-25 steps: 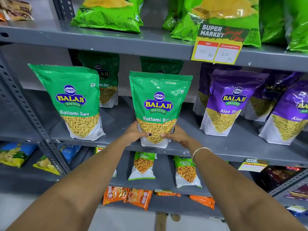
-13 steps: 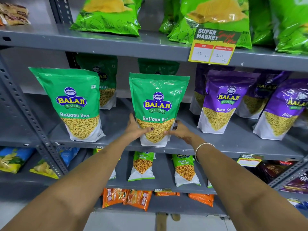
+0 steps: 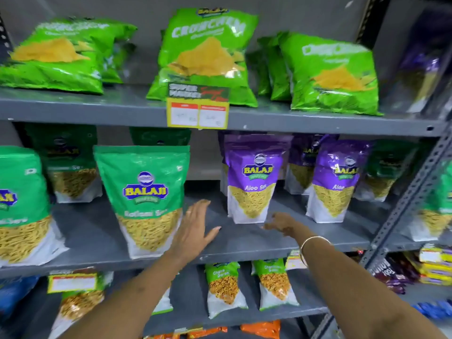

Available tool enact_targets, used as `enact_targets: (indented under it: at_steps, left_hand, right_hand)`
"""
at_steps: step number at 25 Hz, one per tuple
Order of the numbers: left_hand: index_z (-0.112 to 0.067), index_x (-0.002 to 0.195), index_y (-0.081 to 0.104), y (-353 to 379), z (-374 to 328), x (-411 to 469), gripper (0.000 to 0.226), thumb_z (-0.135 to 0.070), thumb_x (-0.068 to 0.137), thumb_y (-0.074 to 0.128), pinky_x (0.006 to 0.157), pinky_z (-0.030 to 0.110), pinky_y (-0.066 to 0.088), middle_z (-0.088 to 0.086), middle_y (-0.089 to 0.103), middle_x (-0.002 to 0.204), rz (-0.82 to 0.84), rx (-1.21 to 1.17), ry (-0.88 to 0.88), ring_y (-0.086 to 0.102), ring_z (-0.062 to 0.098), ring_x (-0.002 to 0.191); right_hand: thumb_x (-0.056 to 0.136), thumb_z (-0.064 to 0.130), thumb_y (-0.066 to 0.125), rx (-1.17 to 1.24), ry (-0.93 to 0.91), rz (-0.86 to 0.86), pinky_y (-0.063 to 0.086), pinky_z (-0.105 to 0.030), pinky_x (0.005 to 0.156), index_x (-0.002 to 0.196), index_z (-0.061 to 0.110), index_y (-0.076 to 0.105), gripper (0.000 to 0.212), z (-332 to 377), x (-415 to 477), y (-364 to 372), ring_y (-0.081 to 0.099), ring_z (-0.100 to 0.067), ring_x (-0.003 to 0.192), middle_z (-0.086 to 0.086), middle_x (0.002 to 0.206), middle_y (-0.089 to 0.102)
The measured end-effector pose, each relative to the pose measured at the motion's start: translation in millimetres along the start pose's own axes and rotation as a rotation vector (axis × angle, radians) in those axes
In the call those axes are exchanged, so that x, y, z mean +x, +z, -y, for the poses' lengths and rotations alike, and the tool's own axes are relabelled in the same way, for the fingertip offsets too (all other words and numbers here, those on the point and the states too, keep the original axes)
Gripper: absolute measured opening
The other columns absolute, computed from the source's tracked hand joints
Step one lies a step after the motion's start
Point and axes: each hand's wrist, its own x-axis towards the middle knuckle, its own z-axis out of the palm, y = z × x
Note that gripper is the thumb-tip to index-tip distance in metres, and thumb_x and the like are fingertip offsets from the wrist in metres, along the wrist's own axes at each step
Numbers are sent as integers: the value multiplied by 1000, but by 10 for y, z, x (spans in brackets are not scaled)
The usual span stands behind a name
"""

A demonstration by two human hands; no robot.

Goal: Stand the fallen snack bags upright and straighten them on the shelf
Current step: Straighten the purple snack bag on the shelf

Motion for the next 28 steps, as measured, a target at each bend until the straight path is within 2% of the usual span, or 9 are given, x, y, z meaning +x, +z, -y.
enact_targets:
  at_steps: [2, 3, 7, 10, 14, 17, 21, 26, 28]
  left_hand:
    - [-2, 141, 32, 308, -185, 268, 75, -34, 81, 65, 113, 31, 23, 14, 37, 147, 89, -254, -318, 37, 28, 137]
    - [-1, 142, 30, 446, -239, 414, 82, -31, 78, 71, 113, 32, 25, 14, 35, 148, 134, -357, -457, 35, 28, 138]
    - [-4, 121, 48, 931, -279, 883, 79, -25, 56, 86, 84, 26, 43, 8, 56, 119, 209, -546, -694, 54, 27, 119]
    - [-19, 99, 49, 1087, -291, 963, 70, -35, 38, 82, 80, 21, 47, 1, 60, 104, 224, -634, -805, 57, 22, 107]
    - [-8, 110, 50, 1230, -225, 998, 87, -37, 35, 83, 98, 48, 49, 9, 65, 116, 169, -686, -833, 62, 29, 113]
    - [-9, 119, 51, 1243, -271, 924, 98, -43, 32, 79, 96, 47, 50, 9, 66, 121, 163, -647, -842, 64, 27, 111]
    - [-20, 114, 53, 1096, -449, 716, 95, -55, 28, 72, 96, 45, 50, 4, 67, 119, 218, -507, -867, 61, 27, 112]
    - [-27, 113, 54, 1088, -422, 458, 101, -72, 25, 73, 98, 43, 47, 0, 68, 118, 280, -342, -856, 61, 25, 115]
    - [-23, 115, 55, 959, -563, 394, 89, -62, 38, 76, 98, 43, 47, 1, 68, 120, 283, -308, -844, 61, 25, 115]
  right_hand:
    - [78, 22, 72, 114, -30, -12, 39, -25, 106, 130, -1, 45, 62, -286, 294, -131, 47, -26, 126, -12, 136, 46]
    - [74, 18, 76, 237, -61, 7, 36, -35, 109, 134, 0, 37, 74, -383, 471, -193, 43, -26, 130, -13, 141, 41]
    - [72, 2, 76, 445, -212, 83, 44, -18, 69, 113, 12, 37, 57, -470, 987, -371, 47, -15, 100, -4, 107, 51]
    - [69, -7, 75, 540, -355, 219, 51, -12, 68, 113, 6, 48, 54, -423, 1168, -331, 64, -13, 99, -7, 113, 60]
    - [65, -16, 71, 706, -450, 257, 54, -10, 65, 102, 11, 57, 48, -373, 1164, -233, 69, 6, 71, -11, 110, 62]
    - [61, -4, 80, 719, -400, 200, 58, -17, 75, 117, 0, 52, 63, -437, 1097, -178, 69, -9, 90, -16, 121, 63]
    - [43, 30, 89, 652, -332, 180, 48, -46, 102, 125, 9, 47, 95, -587, 866, -96, 59, -25, 117, -11, 127, 62]
    - [62, 25, 84, 543, -298, 167, 41, -38, 108, 131, 12, 40, 83, -599, 390, -123, 52, -21, 122, -5, 134, 56]
    - [72, 14, 78, 539, -287, 181, 40, -28, 100, 132, 9, 37, 73, -600, 298, -122, 50, -17, 118, -3, 129, 55]
